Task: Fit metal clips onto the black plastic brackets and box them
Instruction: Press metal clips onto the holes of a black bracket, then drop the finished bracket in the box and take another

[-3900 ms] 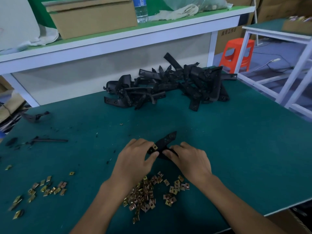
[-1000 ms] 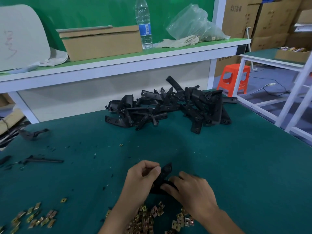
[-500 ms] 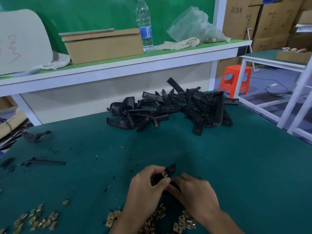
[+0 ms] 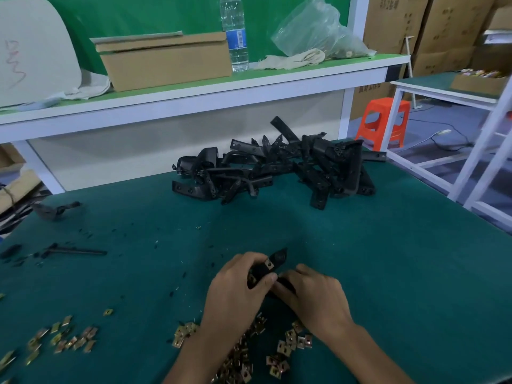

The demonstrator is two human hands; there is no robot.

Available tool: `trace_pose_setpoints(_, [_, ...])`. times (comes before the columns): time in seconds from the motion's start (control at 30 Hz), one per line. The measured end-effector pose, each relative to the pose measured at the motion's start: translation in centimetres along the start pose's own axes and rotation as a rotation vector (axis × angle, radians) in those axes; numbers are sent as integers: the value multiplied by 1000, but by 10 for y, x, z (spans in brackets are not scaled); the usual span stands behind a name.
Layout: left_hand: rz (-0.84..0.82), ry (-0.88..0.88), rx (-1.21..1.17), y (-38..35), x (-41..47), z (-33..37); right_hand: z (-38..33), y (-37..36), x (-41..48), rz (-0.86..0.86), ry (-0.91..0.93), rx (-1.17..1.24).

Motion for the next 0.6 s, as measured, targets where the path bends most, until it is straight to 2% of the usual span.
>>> trace_pose_setpoints(0.17, [-35,-93,-1,2,-6,12,7,15,-20,31,-109,46])
trace_pose_setpoints(0.27, [-90,-124,-65,4,-13,31,18,34,-44,105,-186,142])
trace_pose_setpoints(0.43, [-168,-163,-191,-2,-25,60,42,60,-112,169,-389,284])
trace_pose_setpoints(0.6, [-251,-178,-273,-24,-36,68,56,72,-198,190,-604,325])
Point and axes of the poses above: each hand's wrist, its own x-axis towards the middle knuckle, its own y-axis out of the back of the hand, z = x × y, the point moved 1 cm from there along x, towards the middle knuckle, and after that the axes turned 3 degrees about y, right-handed, at the moved point
